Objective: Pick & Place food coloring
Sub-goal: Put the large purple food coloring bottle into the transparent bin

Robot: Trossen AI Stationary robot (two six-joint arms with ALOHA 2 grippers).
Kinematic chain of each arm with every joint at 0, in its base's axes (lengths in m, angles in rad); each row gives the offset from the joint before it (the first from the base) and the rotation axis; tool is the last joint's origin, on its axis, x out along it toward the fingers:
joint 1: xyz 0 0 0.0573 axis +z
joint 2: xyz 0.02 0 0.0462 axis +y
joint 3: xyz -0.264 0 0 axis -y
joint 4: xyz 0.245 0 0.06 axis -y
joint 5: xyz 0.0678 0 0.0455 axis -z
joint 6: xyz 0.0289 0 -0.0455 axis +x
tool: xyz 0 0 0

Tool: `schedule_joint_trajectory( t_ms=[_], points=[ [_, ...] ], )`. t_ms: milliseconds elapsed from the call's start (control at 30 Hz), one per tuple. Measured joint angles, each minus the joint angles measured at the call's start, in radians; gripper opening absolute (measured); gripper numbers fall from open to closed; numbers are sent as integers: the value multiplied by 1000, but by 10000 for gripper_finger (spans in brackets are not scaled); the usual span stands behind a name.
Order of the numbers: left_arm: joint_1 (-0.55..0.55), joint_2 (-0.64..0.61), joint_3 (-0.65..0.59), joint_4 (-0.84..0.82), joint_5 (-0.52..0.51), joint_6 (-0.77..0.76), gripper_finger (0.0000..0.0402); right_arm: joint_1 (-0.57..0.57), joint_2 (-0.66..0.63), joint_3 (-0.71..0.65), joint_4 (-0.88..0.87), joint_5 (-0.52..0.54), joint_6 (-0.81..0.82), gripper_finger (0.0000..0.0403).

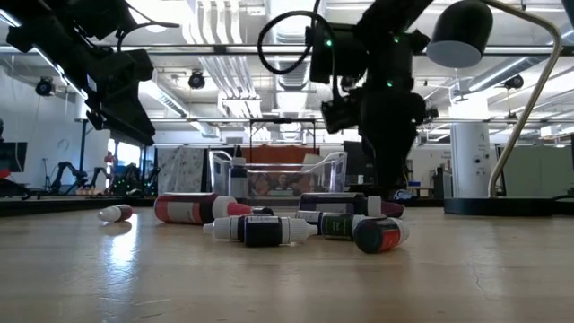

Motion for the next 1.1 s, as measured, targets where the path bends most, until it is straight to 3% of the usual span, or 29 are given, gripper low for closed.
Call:
schedule_joint_trajectory(
  t_ms=[133, 267, 633, 1100],
  points=[
    [0, 0, 0, 0, 0, 0, 177, 17, 3, -43, 69, -6, 44, 272],
    [0, 1, 0, 0, 0, 1, 177, 33, 2, -63, 116, 62, 103, 268],
    [0, 1, 0, 2, 0, 0, 177, 38, 2, -67, 203, 66, 136, 241],
    [0, 1, 0, 3, -18, -21, 177, 37, 3, -121, 285, 68, 151, 159]
  ],
)
